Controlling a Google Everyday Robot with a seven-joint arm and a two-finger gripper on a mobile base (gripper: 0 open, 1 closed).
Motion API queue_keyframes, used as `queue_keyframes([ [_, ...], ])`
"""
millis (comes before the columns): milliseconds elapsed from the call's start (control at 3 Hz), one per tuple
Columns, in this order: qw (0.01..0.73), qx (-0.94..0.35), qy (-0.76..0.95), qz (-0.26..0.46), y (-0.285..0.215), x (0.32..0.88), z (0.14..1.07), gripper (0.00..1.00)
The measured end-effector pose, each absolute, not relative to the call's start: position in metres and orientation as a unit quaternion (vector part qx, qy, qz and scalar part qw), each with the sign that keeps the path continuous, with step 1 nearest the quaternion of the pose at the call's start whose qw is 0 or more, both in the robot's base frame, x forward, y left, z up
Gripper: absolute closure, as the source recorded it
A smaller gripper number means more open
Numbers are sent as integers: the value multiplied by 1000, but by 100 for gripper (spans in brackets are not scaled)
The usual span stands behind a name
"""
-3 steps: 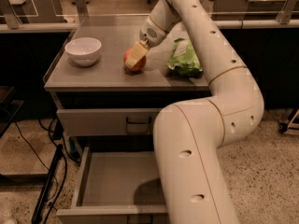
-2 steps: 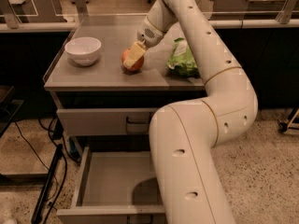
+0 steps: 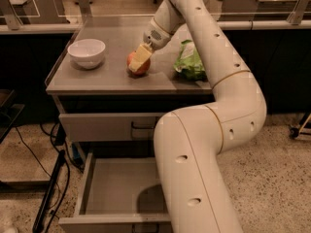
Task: Pick apple from middle drawer and place on counter
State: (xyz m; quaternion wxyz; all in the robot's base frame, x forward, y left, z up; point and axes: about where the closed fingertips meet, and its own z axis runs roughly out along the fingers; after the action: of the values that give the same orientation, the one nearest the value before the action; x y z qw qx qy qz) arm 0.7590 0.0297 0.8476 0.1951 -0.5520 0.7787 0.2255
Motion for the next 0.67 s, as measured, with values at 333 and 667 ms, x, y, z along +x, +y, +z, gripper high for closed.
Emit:
queue_keyframes([
  [333, 195, -552, 779, 225, 30, 759, 848, 42],
  [667, 195, -552, 779, 225, 30, 759, 848, 19],
])
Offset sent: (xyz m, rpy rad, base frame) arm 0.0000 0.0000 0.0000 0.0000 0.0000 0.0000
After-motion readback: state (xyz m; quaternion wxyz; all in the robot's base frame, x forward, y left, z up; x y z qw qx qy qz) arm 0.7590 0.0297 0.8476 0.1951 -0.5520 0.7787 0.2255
